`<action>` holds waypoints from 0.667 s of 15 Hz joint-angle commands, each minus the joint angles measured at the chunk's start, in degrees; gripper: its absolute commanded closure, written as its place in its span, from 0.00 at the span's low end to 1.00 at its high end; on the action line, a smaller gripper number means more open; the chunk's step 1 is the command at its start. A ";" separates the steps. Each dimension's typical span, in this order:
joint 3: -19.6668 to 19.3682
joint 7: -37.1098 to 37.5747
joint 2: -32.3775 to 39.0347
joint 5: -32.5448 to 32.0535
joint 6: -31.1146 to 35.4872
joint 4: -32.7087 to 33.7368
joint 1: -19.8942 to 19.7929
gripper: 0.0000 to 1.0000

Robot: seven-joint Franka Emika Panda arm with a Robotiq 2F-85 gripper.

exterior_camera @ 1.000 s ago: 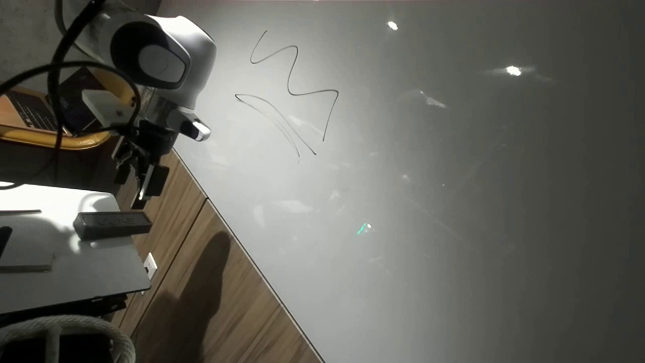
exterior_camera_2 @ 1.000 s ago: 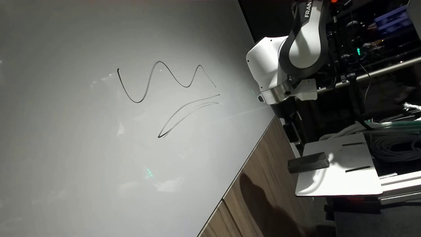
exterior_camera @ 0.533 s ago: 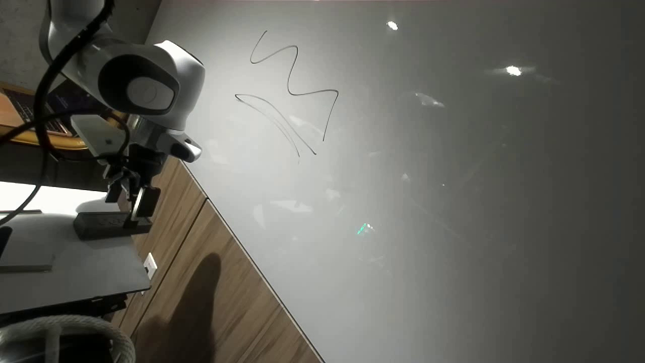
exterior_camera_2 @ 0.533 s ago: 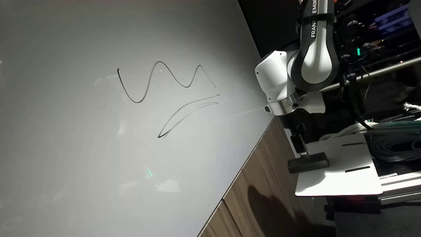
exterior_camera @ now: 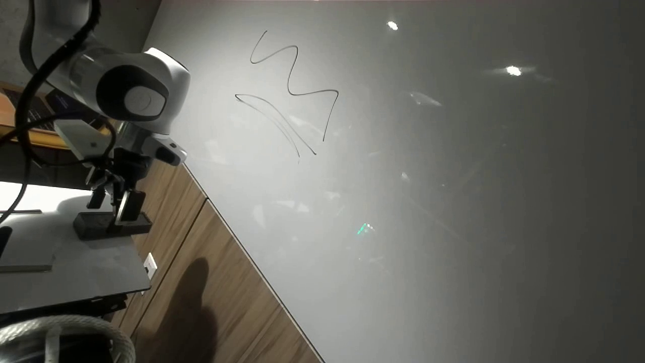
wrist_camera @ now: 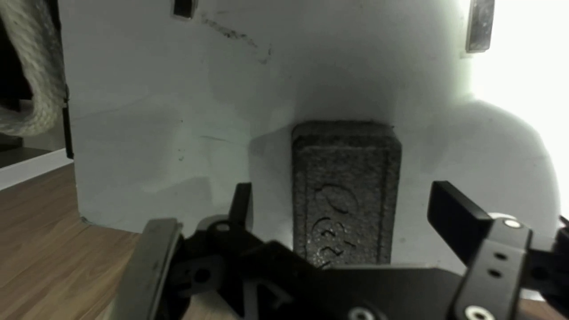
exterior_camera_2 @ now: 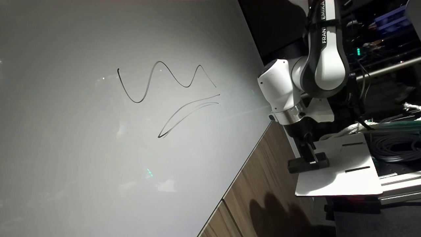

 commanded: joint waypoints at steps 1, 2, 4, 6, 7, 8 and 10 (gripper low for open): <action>-2.29 3.35 -0.62 -4.69 0.21 0.08 0.48 0.00; -2.57 3.35 -0.39 -4.94 0.34 0.14 0.36 0.00; -2.85 2.35 0.39 -4.10 0.82 0.21 0.15 0.00; -2.82 2.09 0.66 -3.66 0.81 0.21 0.35 0.00; -2.71 2.13 0.81 -3.63 0.83 0.21 0.51 0.00; -2.64 2.14 0.93 -3.64 0.80 0.19 0.62 0.00; -2.54 2.22 1.21 -3.63 0.78 0.18 0.89 0.00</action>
